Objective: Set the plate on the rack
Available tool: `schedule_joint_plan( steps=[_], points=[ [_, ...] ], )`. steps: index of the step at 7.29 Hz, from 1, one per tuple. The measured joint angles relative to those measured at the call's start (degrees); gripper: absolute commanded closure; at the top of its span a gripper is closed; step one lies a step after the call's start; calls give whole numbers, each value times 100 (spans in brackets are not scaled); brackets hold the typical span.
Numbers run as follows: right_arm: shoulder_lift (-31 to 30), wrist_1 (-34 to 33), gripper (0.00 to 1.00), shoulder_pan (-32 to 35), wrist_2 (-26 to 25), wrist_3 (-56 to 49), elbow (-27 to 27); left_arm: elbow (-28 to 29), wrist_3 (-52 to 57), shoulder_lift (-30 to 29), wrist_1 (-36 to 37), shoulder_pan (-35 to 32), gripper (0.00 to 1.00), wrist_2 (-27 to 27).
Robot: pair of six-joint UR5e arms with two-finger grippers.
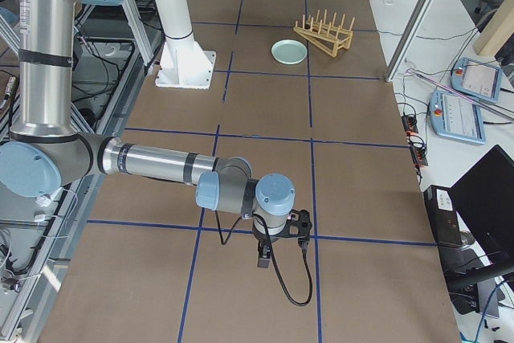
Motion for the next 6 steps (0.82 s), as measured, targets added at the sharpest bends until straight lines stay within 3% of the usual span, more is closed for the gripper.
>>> schedule_joint_plan(
  steps=[6],
  points=[
    [0, 0, 0, 0, 0, 0, -8, -123, 2, 153, -140, 68, 0, -65]
  ],
)
